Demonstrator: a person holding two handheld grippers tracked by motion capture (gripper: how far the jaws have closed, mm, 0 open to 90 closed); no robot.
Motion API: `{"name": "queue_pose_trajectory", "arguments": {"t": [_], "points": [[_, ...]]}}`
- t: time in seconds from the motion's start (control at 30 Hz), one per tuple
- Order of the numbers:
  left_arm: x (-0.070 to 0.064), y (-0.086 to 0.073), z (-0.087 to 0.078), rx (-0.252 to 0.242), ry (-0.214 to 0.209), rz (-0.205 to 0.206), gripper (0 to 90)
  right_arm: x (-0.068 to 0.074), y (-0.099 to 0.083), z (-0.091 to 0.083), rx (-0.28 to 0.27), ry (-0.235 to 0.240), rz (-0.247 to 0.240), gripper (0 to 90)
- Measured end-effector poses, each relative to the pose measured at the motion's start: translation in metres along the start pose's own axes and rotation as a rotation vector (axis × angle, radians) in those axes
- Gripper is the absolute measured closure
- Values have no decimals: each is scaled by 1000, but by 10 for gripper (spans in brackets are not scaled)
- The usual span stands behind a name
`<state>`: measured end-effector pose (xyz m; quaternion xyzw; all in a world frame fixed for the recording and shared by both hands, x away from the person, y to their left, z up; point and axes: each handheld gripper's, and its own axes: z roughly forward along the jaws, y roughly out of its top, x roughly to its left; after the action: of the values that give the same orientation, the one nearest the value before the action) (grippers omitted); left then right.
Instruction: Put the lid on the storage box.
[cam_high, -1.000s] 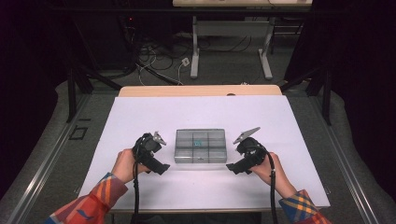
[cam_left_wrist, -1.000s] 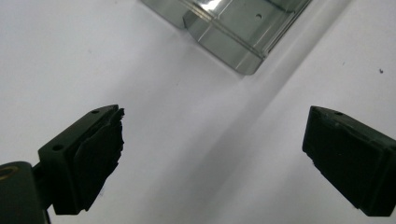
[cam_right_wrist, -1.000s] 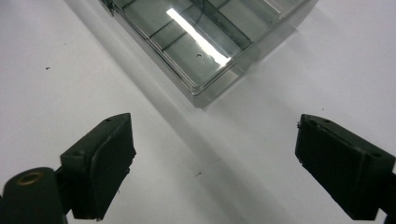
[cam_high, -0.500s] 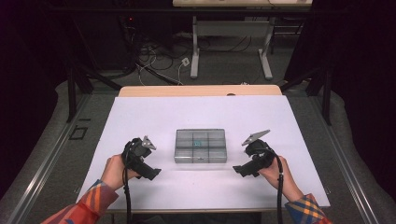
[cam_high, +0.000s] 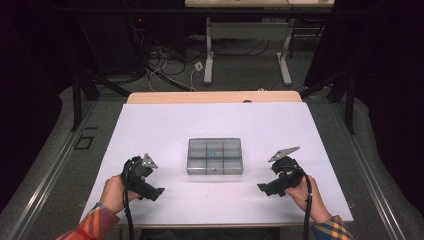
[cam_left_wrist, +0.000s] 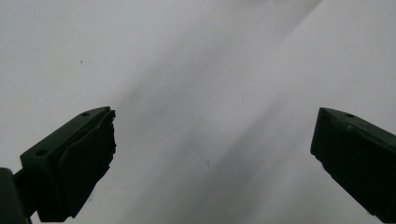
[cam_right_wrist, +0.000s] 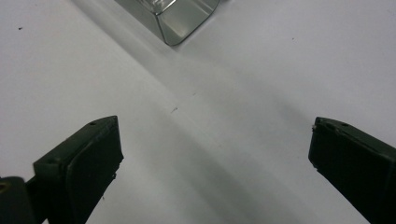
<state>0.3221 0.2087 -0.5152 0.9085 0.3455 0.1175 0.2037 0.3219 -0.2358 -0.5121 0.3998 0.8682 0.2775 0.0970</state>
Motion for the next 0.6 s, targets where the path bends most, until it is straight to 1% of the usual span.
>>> {"name": "queue_pose_trajectory", "arguments": {"t": [0.07,0.1,0.13,0.2,0.27,0.3,0.33,0.37,0.4,0.43,0.47,0.5,0.53,0.57,0.6], "points": [[-1,-4,0,-6,4,-7,0,1,-5,0,0,1,0,24],[-1,-6,0,-3,11,-6,0,1,-7,0,0,-8,-3,24],[-1,-8,0,-3,7,-9,0,2,-9,0,-4,-2,2,24],[-3,-12,0,-11,10,-14,0,3,-14,0,0,-12,9,24],[-4,-15,1,-14,13,-13,0,2,-19,0,-1,-11,12,24],[-4,-17,1,-8,18,-13,0,2,-22,1,-3,-13,15,24],[-5,-18,2,-16,17,-15,0,3,-24,2,2,-8,25,24],[-5,-19,2,-9,21,-8,0,2,-27,3,1,-18,18,24],[-6,-21,2,-11,20,-13,0,3,-29,4,0,-4,30,24],[-7,-22,2,-13,19,-14,0,3,-31,5,8,-13,26,24],[-7,-23,2,-16,24,-9,0,3,-32,5,14,-8,37,25],[-8,-24,2,-20,19,-11,0,3,-34,5,8,-16,28,25],[-9,-25,1,-26,27,-14,0,3,-36,6,9,-12,33,25],[-9,-25,1,-26,25,-16,0,3,-37,6,10,-19,23,25],[-10,-26,1,-33,31,-9,0,4,-38,6,8,-26,22,25]]}}
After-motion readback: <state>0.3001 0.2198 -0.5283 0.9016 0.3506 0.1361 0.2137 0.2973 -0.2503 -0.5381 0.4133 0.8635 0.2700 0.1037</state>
